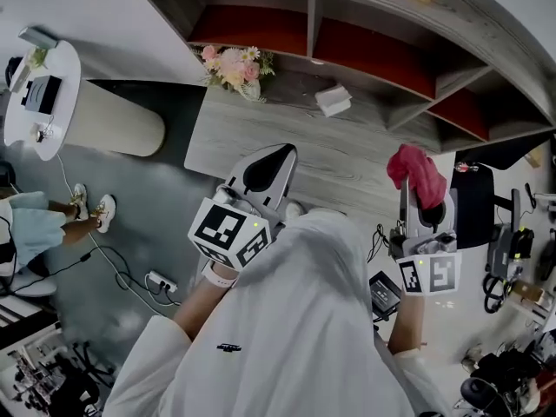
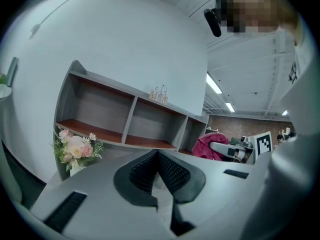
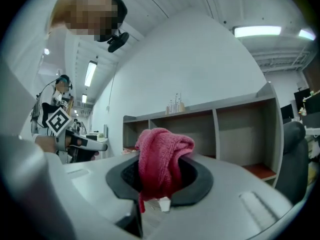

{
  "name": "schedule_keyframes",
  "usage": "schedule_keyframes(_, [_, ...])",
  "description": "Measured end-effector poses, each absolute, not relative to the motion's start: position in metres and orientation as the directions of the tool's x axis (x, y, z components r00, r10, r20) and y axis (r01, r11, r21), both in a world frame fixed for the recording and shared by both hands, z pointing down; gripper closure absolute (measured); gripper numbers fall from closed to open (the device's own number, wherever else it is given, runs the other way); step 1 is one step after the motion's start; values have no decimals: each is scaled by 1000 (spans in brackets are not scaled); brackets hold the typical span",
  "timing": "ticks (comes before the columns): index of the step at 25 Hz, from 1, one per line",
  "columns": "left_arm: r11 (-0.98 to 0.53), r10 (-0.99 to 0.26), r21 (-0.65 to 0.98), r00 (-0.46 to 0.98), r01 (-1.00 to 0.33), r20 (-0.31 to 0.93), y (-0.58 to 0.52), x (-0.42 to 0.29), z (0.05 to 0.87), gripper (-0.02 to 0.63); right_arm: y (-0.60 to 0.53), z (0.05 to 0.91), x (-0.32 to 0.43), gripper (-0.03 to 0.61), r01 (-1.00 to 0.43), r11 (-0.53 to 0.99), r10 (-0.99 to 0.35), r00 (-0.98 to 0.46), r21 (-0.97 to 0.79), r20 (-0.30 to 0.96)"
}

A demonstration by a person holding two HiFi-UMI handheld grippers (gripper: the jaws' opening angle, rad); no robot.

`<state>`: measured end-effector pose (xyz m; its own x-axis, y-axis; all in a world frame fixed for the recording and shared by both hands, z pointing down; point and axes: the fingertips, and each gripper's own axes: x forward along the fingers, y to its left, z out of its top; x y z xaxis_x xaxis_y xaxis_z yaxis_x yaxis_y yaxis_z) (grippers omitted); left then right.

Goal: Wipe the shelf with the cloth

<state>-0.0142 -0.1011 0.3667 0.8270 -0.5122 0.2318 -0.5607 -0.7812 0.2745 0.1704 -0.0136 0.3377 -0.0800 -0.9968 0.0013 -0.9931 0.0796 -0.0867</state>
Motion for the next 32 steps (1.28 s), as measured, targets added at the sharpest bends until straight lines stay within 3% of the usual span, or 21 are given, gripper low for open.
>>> schedule_keyframes(5, [-779,-529,256,820,-572,220,-98,-22,362,612,-22,348,147,474,-970,150,-988,-152,-191,-7])
schedule_keyframes(12, [-782,-522,261,824,-566,219,-90,-22,365,611,-29,340,107,474,-948,298,-954,-300,-113,-4])
schedule_keyframes(32, [-776,-507,308,835,-550,215,-86,-8,372,611,-22,341,122,474,-968,215,-975,-220,-126,22])
